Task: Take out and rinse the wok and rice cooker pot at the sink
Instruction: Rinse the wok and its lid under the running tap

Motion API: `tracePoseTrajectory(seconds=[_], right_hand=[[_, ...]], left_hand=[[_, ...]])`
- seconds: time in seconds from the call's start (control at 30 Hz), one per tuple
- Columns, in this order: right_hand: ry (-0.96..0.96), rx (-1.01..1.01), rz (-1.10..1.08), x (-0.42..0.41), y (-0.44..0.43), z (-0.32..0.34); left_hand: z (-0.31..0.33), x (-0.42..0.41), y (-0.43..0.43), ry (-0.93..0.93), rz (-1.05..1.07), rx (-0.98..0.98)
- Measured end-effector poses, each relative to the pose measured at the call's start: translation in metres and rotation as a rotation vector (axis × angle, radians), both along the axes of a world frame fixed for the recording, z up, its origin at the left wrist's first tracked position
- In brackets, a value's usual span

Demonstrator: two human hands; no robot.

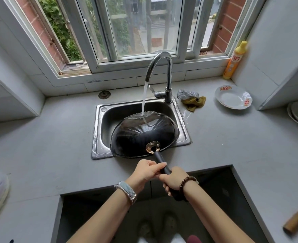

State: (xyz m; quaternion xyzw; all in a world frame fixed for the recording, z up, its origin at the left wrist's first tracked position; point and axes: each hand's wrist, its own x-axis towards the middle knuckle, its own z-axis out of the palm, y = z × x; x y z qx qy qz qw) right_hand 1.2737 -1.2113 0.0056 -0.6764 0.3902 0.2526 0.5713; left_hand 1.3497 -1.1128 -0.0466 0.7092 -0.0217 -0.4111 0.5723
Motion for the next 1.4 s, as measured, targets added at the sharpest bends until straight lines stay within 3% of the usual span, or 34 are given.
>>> tracePoseTrajectory(seconds=[0.67, 0.93, 1.4], right_hand=[[-0.113, -0.042, -0.045, -0.028, 0.026, -0.095], [-0.113, -0.005, -0.064, -0.039, 0.029, -0.129], [-0.120, 0.023, -0.032, -0.039, 0.026, -0.145]], left_hand=[[-0.041, -0.011, 0.019, 0.060, -0.142, 0.183], [-0.065, -0.034, 0.018, 0.175, -0.022, 0.191], [-0.079, -0.040, 0.016, 0.136, 0.024, 0.227]])
